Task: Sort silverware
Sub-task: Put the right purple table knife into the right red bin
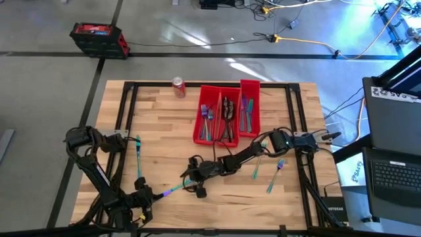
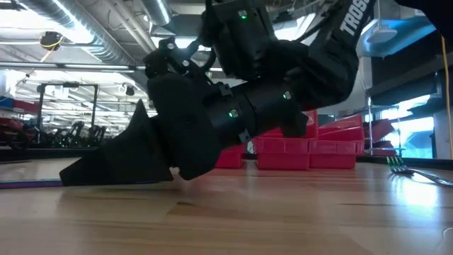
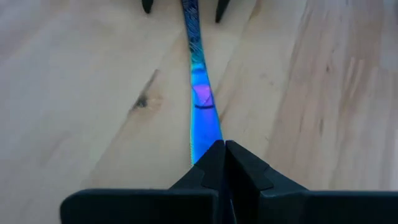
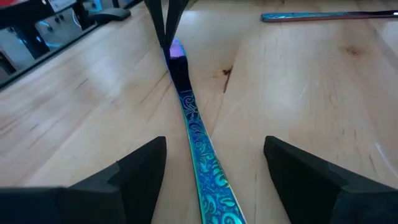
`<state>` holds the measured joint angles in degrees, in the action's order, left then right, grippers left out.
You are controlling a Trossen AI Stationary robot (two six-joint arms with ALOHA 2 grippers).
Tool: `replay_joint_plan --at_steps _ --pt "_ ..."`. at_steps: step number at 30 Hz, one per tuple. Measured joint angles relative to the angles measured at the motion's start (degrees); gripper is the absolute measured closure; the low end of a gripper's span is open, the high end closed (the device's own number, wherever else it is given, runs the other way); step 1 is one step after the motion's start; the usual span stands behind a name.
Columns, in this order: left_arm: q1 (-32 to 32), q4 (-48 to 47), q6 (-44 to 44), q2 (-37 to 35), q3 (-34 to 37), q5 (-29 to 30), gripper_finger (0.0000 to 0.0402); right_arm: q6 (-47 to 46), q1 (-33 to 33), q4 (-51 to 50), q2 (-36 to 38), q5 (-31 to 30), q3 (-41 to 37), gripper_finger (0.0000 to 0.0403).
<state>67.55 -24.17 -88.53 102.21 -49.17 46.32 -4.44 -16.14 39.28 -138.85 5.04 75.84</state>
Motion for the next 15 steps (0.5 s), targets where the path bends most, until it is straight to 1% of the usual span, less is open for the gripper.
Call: replay_joint_plan --at_steps 6,11,15 --pt "0.00 0.10 0.05 0.00 0.00 -0.28 0.0402 -0.32 -0.31 4.82 0.11 1.13 -3.21 0.0149" --pt "0.00 3.05 5.33 0.00 0.00 -0.06 0.0402 -0.73 -0.61 7.79 0.20 2.53 -4.81 0.0149" --pt "0.00 3.22 6.10 0.00 0.00 -0.72 0.0402 -0.98 -0.48 7.70 0.22 2.51 -5.08 0.0149"
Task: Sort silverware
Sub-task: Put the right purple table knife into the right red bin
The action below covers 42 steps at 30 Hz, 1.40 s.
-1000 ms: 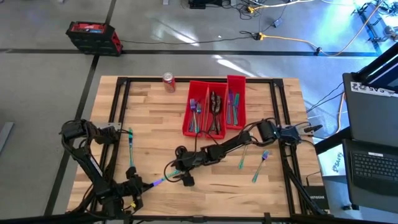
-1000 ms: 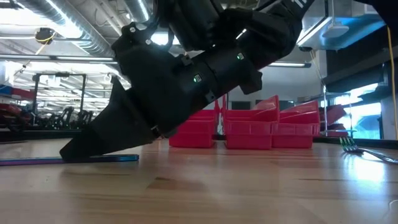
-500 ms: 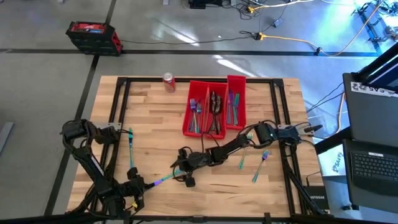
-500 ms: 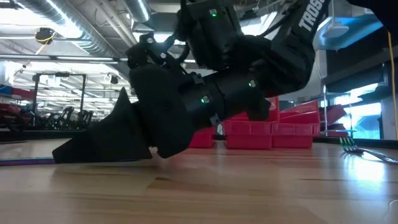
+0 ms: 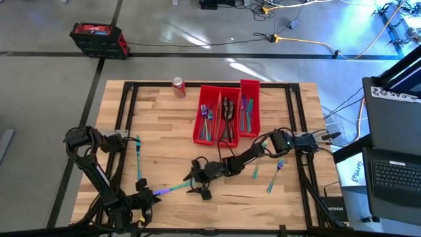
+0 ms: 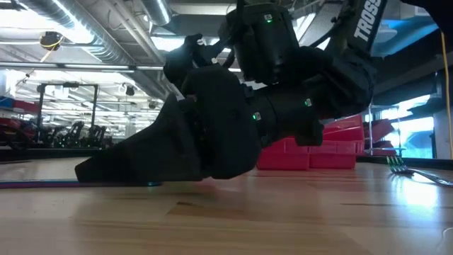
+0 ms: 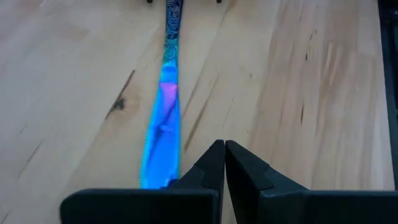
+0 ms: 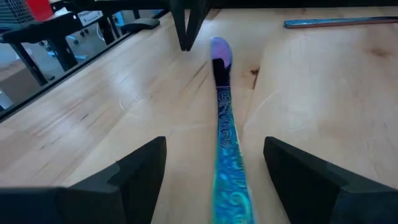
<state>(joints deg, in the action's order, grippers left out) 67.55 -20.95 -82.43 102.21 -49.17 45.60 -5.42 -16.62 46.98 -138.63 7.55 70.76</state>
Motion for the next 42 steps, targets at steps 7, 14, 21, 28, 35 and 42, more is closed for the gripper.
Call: replay_joint_plan --at_steps 7,14,21,28,35,42 --pt "0.00 -0.23 0.17 0.00 0.00 -0.02 0.0402 -0.12 0.02 -1.06 0.04 -1.00 0.00 0.0149" --pt "0.00 -1.49 -1.07 0.00 0.00 1.51 0.0402 0.38 -1.19 -1.89 0.03 -6.59 0.02 0.0149" --pt "0.07 -3.22 -2.02 -0.58 -0.16 1.99 0.0402 1.76 -2.95 -1.72 0.02 -12.05 0.00 0.0149" --pt "0.07 -16.76 -5.46 -0.96 -2.75 3.56 0.0402 1.13 -2.95 -1.70 0.02 -12.85 -0.02 0.0149" --pt "-0.10 -16.97 -2.71 -0.96 -2.80 1.82 0.0402 -0.82 -3.04 -1.68 0.02 -14.16 0.07 0.0149" --pt "-0.50 -17.64 -0.90 -0.96 -2.80 -0.22 0.0402 -1.71 -4.13 -1.99 0.02 -16.14 0.09 0.0149"
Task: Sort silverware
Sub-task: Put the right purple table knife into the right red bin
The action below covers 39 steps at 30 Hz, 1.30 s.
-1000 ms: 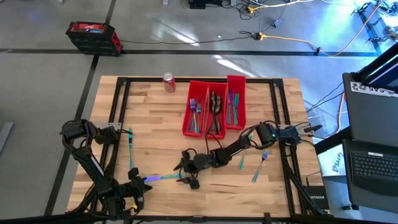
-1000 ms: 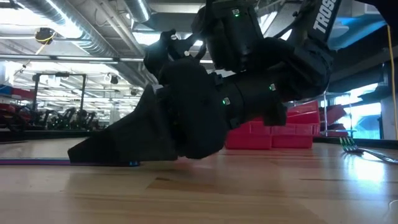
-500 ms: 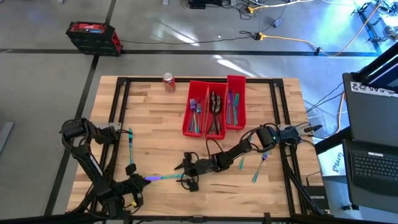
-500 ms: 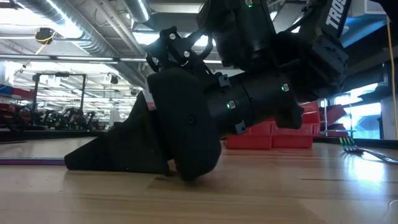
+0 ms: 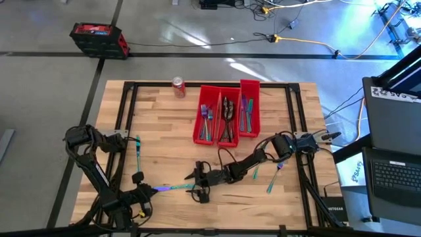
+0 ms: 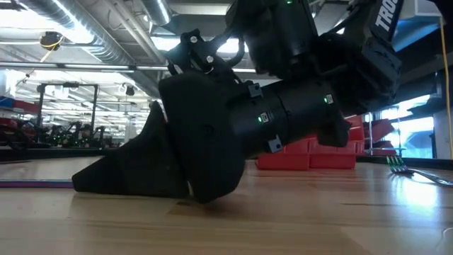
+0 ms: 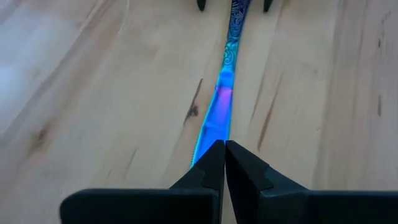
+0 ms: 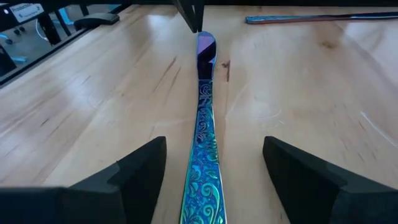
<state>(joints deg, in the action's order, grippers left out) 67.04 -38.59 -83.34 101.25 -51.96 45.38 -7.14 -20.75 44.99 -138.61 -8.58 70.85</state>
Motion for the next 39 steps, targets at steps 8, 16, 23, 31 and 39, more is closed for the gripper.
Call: replay_joint_plan --at_steps 8,16,23,31,39 --pt "-0.41 -0.01 4.49 0.00 0.00 -0.95 0.0402 -0.50 -1.05 -0.07 0.00 -1.83 0.00 0.0149" --pt "-1.07 -1.49 7.28 1.54 0.00 -2.87 0.0402 -1.68 -1.32 -0.24 0.00 -1.92 0.07 0.0149" --pt "-1.81 -1.47 7.05 3.65 -0.11 -3.69 0.0402 -1.68 -1.32 -0.17 0.00 -1.92 0.07 0.0149" --pt "-1.79 -1.21 7.18 3.69 -0.09 -3.87 0.0402 -4.13 -1.31 -1.22 0.05 -0.27 0.02 0.0149" --pt "-1.23 -1.14 6.91 3.72 -0.02 -4.02 0.0402 -5.03 -1.51 -3.52 0.28 0.49 0.15 0.0164"
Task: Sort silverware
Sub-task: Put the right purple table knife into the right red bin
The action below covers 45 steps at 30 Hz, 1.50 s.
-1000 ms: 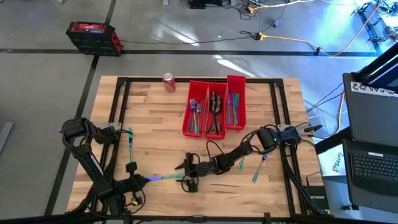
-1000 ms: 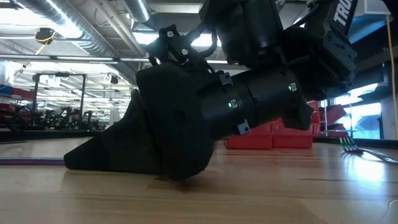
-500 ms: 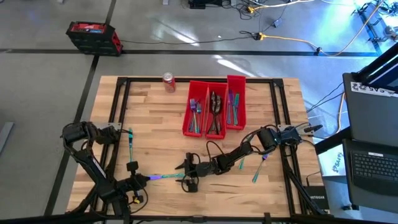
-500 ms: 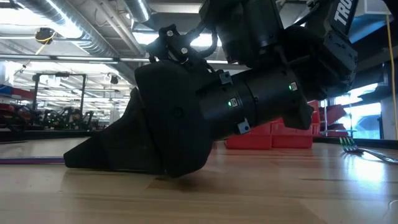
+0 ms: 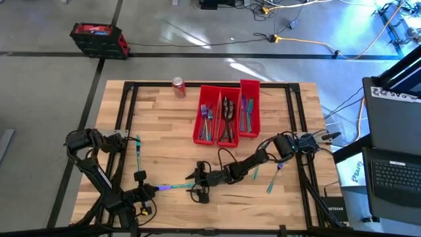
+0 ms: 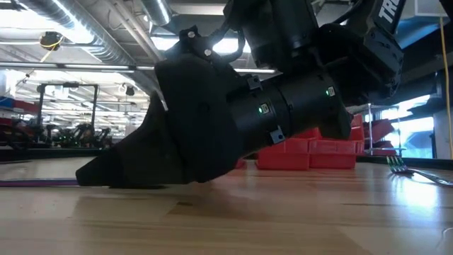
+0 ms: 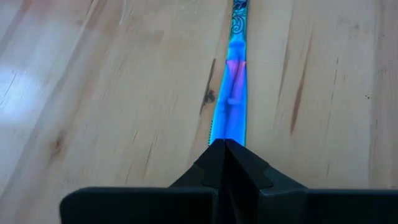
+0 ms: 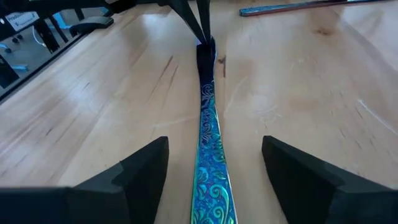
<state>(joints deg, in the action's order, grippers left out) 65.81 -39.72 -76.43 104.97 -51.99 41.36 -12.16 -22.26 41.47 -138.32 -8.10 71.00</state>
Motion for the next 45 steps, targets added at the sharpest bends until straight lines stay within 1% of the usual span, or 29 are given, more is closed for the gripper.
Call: replay_joint_plan --at_steps 5,9,17,19,28,31,38,40,44,45 --pt "0.16 0.09 -1.22 0.02 0.02 -0.11 0.0402 1.40 -0.13 -1.25 0.03 -1.18 0.06 0.0180" --pt "0.19 0.10 -1.61 0.03 0.02 -0.17 0.0402 3.39 -0.18 -1.44 0.04 -1.37 -0.13 0.0182" --pt "0.19 0.15 -1.81 0.04 0.02 -0.59 0.0402 3.63 -0.33 -1.62 0.04 -2.49 -0.13 0.0183" --pt "0.19 0.13 -1.81 0.04 0.02 -0.61 0.0402 3.82 -0.33 -1.96 0.04 -2.51 -0.13 0.0188" --pt "0.19 0.13 -1.99 0.04 0.02 -0.70 0.0402 3.54 -0.76 -3.00 0.13 -2.91 -0.13 0.0267" --pt "0.19 0.11 -2.44 0.04 0.02 -0.70 0.0402 3.48 -0.76 -3.57 0.22 -2.88 -0.13 0.0278" --pt "0.19 0.11 -2.44 0.04 0.02 -0.70 0.0402 3.45 -0.76 -3.69 0.24 -2.89 -0.13 0.0286" --pt "0.19 0.11 -2.42 0.04 0.02 -0.70 0.0402 3.45 -0.76 -3.80 0.24 -2.89 -0.13 0.0297" --pt "0.19 0.11 -2.39 0.04 0.02 -0.71 0.0402 3.37 -0.76 -4.63 0.35 -2.87 -0.13 0.0343" --pt "0.19 0.13 -2.15 0.04 0.02 -0.71 0.0402 3.36 -0.76 -4.70 0.35 -2.87 -0.13 0.0347"
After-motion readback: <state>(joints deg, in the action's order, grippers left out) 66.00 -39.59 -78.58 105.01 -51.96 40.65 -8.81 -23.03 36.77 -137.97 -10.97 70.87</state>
